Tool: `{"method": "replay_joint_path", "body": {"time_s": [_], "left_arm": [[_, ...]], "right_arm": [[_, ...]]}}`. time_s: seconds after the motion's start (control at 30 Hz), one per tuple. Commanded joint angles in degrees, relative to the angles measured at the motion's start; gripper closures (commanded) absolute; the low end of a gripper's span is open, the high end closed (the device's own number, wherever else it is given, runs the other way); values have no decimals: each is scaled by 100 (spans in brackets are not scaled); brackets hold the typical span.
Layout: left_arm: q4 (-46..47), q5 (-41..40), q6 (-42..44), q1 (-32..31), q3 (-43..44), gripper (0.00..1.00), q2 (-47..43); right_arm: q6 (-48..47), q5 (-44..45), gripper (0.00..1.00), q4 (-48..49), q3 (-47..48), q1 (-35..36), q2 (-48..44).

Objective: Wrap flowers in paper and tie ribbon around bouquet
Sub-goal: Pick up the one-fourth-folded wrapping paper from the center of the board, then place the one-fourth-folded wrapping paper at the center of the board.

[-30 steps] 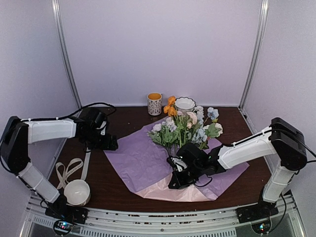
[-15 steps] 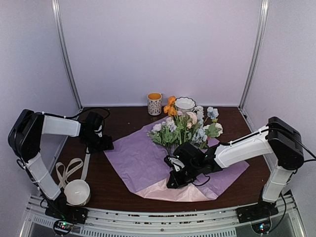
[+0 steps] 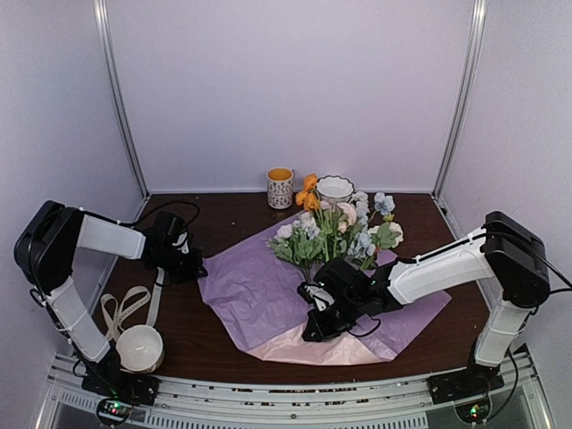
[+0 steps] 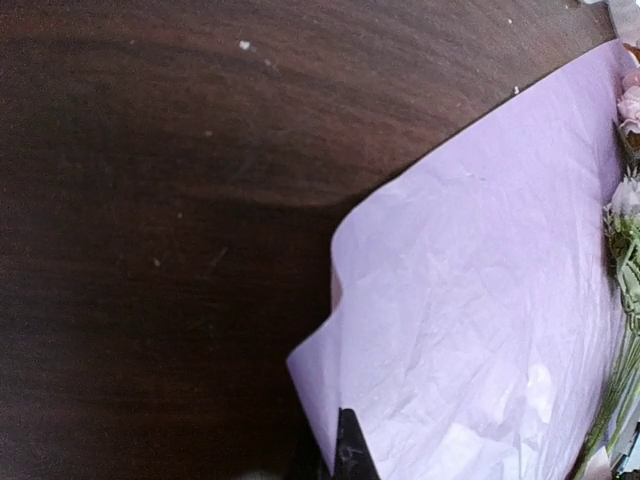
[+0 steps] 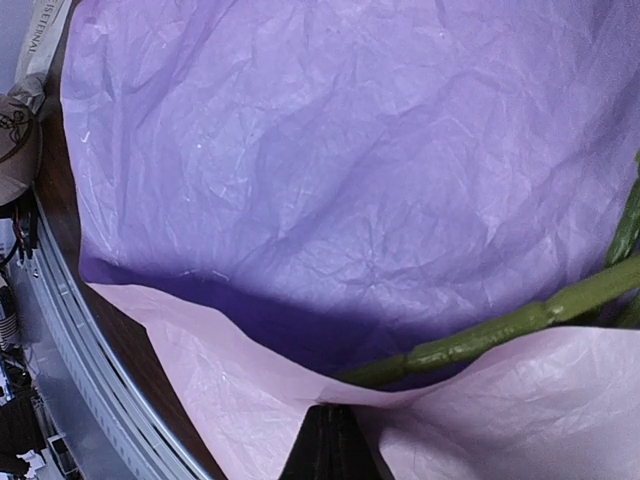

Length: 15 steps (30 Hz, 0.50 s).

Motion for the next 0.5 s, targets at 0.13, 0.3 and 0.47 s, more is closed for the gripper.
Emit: {"method": "replay_joint_path", "body": {"time_s": [0.13,0.3,0.47], "left_arm": [[-301,563,35,-370,43,100,-921],[-651,658,48,-932,588,100,-1394],[-410,1137,11,-1410,1302,100,-1371]], "right_arm": [[-8,103,99,-59,-68,-58,120],[-35,86,99,-21,-158,-82,124],[1,96,99,76,-290,-104,105]]}}
